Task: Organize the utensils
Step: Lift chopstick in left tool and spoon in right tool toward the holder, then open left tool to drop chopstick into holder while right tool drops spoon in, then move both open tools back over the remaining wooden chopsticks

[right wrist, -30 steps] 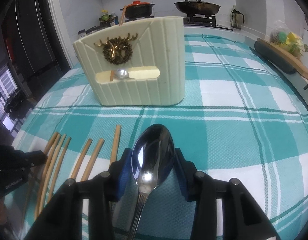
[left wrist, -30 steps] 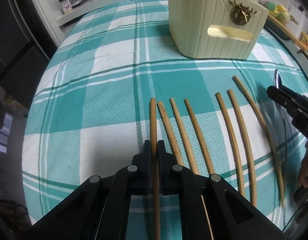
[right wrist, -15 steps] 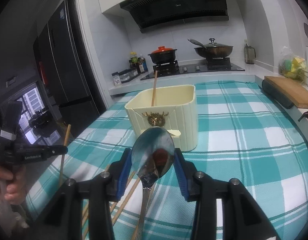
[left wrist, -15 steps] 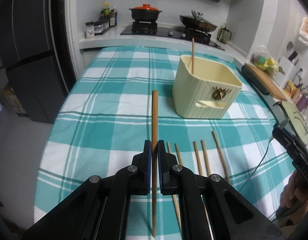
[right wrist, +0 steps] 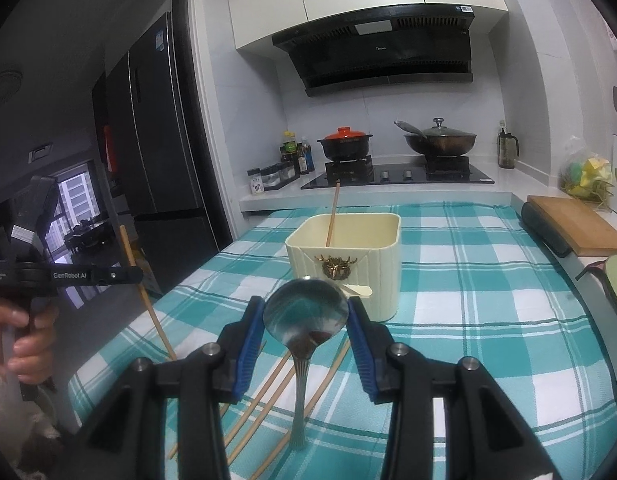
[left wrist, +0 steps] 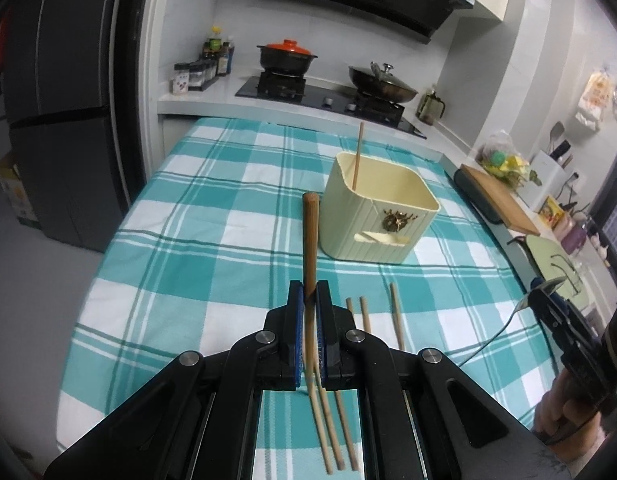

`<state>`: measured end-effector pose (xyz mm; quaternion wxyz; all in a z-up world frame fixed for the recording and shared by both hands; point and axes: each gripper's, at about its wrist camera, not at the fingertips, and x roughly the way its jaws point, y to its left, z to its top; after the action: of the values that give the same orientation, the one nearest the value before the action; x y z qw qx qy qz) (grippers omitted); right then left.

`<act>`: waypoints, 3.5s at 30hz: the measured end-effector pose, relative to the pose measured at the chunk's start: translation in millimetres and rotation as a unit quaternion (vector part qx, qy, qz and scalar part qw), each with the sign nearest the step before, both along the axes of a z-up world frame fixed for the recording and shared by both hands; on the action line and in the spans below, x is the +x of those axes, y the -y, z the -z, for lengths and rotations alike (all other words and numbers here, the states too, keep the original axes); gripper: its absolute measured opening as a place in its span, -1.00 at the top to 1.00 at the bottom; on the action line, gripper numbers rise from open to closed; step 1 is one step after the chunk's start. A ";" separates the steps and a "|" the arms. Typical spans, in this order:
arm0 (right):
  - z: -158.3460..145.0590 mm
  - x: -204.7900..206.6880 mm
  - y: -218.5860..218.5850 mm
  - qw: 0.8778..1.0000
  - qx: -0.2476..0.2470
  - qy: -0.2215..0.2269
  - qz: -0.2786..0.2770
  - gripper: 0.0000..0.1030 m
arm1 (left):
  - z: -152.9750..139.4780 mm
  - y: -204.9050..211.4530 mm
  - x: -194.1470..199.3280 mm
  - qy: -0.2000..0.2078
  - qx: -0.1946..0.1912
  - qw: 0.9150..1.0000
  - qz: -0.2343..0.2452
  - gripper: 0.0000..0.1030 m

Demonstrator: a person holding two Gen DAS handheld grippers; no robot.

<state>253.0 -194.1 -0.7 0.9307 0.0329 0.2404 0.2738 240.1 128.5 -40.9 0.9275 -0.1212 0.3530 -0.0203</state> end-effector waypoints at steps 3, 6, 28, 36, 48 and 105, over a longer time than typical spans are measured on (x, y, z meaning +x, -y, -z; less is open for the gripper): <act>-5.4 -3.2 4.0 1.000 0.005 0.005 0.006 0.19 | -5.4 -4.9 -3.4 0.005 -0.019 1.000 0.005 0.92; -10.0 -5.2 6.7 1.000 0.006 0.007 0.010 0.19 | -6.5 -12.9 -7.1 0.008 -0.046 0.999 0.008 0.92; -63.9 24.1 18.4 1.000 0.022 0.018 0.006 0.19 | -73.8 -11.2 9.9 0.067 -0.053 0.996 0.035 0.92; -115.2 83.3 5.3 0.999 0.011 0.052 0.006 0.19 | -129.1 4.8 82.8 0.125 -0.028 0.991 0.039 0.92; -100.6 200.5 -32.8 0.996 -0.017 0.081 0.022 0.19 | -93.3 43.2 217.8 0.076 -0.003 0.997 0.030 0.92; 54.5 -53.6 14.1 0.981 -0.176 -0.046 0.062 -0.24 | 52.5 56.8 -103.0 -0.042 -0.014 0.998 0.041 -0.72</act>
<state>199.5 -208.2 -55.1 0.9252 -0.1041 0.3244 0.1669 137.1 71.7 -93.4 0.9084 -0.1205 0.3960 -0.0585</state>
